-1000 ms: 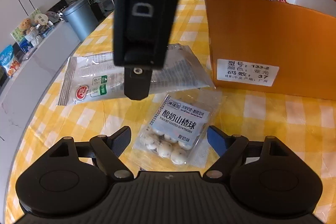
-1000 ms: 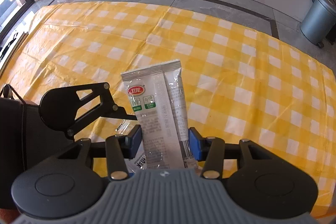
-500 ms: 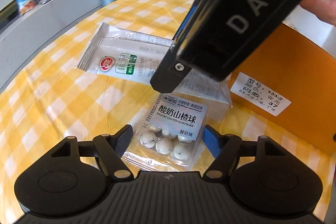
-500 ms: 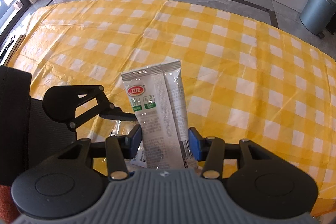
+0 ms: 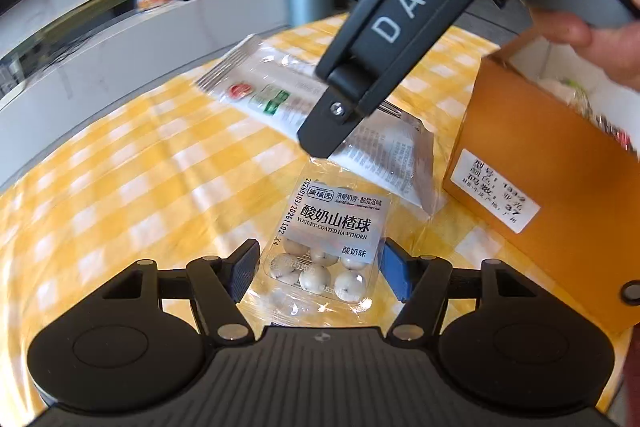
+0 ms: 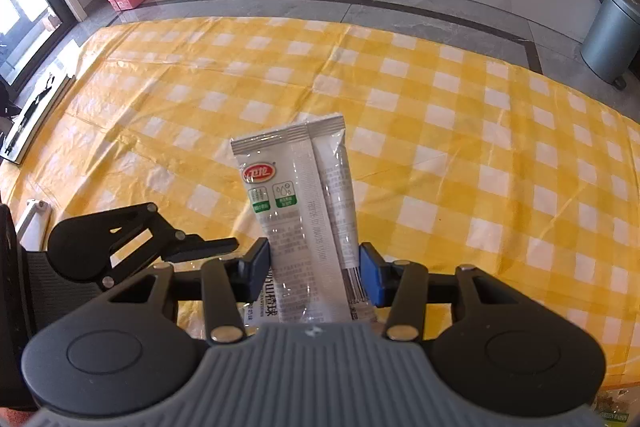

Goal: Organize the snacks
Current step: 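Lower the left tool over the hawthorn ball packet while the right tool holds the white packet, then grasp the hawthorn ball packet with the left tool and lift it, then carry both packets over the open box with both tools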

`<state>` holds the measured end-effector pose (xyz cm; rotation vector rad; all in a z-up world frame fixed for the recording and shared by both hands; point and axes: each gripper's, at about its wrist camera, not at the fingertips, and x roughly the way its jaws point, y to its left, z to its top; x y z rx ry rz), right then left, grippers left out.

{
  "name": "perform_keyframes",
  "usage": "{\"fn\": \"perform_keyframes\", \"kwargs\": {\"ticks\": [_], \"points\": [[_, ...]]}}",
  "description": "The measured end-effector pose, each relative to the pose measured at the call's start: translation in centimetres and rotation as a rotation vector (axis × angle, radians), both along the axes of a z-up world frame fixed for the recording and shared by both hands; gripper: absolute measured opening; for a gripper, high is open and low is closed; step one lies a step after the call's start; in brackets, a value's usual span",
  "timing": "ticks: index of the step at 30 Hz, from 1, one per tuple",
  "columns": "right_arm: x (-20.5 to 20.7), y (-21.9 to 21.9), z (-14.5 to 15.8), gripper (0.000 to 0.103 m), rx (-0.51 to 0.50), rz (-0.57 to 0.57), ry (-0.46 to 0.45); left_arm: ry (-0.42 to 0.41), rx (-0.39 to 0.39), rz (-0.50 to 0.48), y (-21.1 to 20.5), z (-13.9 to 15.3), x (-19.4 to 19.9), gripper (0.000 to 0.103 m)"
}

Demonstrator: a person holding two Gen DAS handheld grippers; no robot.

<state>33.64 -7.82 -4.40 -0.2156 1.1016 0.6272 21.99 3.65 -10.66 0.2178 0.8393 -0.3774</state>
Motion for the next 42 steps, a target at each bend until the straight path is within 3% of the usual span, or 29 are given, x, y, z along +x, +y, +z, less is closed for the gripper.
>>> {"fn": "perform_keyframes", "kwargs": {"ticks": [11, 22, 35, 42], "points": [[-4.3, -1.2, 3.5, 0.047, 0.126, -0.030, -0.033, -0.082, -0.055, 0.225, 2.0, 4.8, -6.1, 0.075], [-9.9, -6.1, 5.9, 0.047, 0.231, -0.085, -0.060, -0.152, -0.078, 0.313, 1.8, 8.9, -11.6, 0.075], [-16.6, -16.3, 6.4, 0.047, 0.402, -0.306, -0.116, -0.203, -0.096, 0.263, -2.8, 11.1, -14.3, 0.075], [-18.8, -22.8, 5.3, 0.047, 0.413, -0.494, -0.173, -0.146, -0.184, 0.170, -6.7, 10.6, -12.6, 0.075]]}}
